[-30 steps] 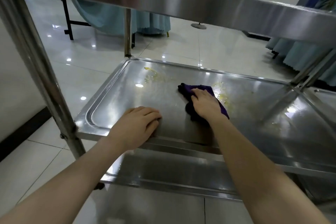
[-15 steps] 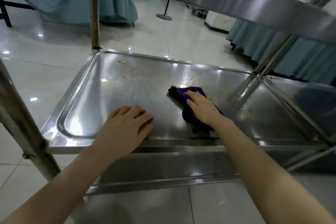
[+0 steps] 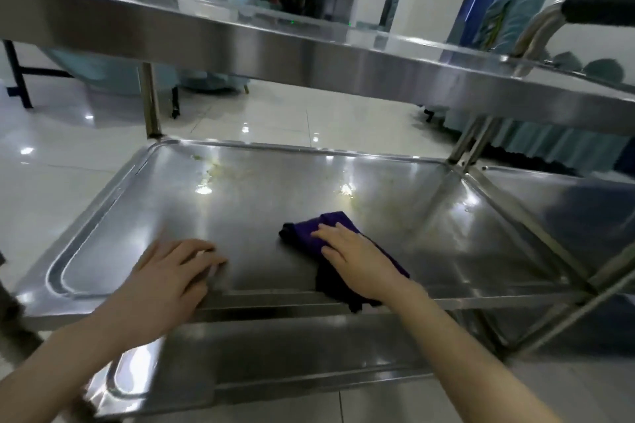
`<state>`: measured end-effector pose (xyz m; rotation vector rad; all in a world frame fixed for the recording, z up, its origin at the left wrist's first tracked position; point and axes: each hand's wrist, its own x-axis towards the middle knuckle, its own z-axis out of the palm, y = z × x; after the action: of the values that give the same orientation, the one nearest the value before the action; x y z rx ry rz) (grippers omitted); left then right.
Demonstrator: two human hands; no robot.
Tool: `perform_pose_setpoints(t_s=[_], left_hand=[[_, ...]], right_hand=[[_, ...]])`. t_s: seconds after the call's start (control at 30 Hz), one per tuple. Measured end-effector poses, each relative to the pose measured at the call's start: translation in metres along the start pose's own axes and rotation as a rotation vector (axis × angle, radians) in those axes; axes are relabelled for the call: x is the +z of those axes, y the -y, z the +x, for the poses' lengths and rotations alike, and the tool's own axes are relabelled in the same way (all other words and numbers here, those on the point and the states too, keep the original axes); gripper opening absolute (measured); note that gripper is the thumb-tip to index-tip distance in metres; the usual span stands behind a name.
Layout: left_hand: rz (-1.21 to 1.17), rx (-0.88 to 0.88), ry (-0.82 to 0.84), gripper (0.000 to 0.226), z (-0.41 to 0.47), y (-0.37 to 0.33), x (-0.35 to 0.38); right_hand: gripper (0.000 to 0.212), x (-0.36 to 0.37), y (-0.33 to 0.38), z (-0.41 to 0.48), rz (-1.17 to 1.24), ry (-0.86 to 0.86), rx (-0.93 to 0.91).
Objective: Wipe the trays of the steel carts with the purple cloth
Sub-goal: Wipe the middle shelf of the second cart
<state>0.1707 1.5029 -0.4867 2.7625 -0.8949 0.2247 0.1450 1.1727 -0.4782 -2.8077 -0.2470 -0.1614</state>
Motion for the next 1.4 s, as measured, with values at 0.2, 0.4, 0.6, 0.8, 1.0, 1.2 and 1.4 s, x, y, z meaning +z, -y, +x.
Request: perform_pose_setpoints(t_s=[0.2, 0.4, 0.6, 0.8, 1.0, 1.2, 1.4], left_hand=[[-0.049, -0.055, -0.111, 0.052, 0.033, -0.067, 0.021], [-0.133, -0.178, -0.164, 0.032, 0.086, -0.162, 0.055], [-0.025, -0.195, -0.177, 0.05, 0.09, -0.205, 0.066], [0.072, -0.206, -0.074, 0.062, 0.093, -0.207, 0.057], [0.099, -0.23, -0.035, 0.066, 0.092, -0.211, 0.057], [0.091, -0.227, -0.036, 0.062, 0.089, -0.214, 0.053], [0.094, -0.185, -0.068, 0.062, 0.091, -0.209, 0.062]], right_hand=[[0.044, -0.007, -0.053, 0.082, -0.055, -0.042, 0.251], [0.045, -0.007, -0.065, -0.054, 0.018, -0.07, -0.01], [0.041, -0.017, -0.101, -0.009, -0.005, -0.031, -0.01], [0.046, -0.031, -0.125, 0.057, -0.014, 0.039, 0.108], [0.044, -0.038, -0.135, -0.086, 0.014, 0.046, -0.096], [0.044, -0.049, -0.146, -0.05, 0.013, 0.095, -0.083], [0.04, -0.047, -0.172, 0.042, -0.037, -0.04, 0.213]])
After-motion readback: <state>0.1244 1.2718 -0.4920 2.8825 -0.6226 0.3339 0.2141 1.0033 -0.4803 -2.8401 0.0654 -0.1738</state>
